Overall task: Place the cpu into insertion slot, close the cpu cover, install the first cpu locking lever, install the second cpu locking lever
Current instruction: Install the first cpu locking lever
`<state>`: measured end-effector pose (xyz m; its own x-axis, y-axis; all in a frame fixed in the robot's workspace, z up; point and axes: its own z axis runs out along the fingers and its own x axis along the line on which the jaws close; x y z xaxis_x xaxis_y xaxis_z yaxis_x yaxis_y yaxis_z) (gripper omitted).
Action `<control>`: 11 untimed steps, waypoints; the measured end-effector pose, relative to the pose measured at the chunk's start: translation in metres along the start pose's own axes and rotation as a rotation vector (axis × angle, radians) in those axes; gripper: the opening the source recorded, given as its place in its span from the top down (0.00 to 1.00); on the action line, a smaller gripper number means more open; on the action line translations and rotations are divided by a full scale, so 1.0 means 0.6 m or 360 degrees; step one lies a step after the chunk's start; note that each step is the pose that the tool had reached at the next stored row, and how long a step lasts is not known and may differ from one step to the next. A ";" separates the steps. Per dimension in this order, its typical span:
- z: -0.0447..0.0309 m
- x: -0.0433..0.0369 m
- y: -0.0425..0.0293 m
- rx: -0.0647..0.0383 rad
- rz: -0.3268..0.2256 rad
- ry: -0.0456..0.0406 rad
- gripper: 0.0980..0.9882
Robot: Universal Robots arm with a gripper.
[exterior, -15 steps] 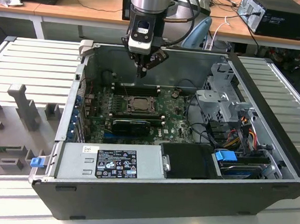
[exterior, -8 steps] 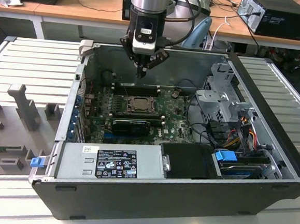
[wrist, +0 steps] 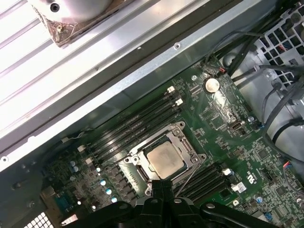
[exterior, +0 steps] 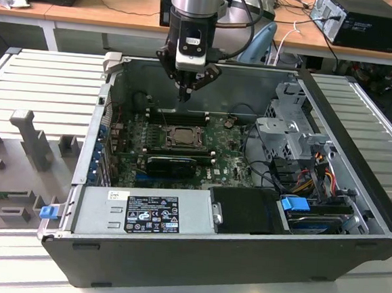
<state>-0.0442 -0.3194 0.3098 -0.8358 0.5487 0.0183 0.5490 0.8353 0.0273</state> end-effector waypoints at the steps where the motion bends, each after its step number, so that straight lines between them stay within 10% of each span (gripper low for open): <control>1: 0.000 0.000 0.000 0.0000 -0.0006 0.0000 0.99; 11: 0.000 0.000 0.000 0.0002 -0.0108 0.0003 0.99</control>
<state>-0.0442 -0.3194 0.3096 -0.8710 0.4909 0.0182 0.4912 0.8706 0.0274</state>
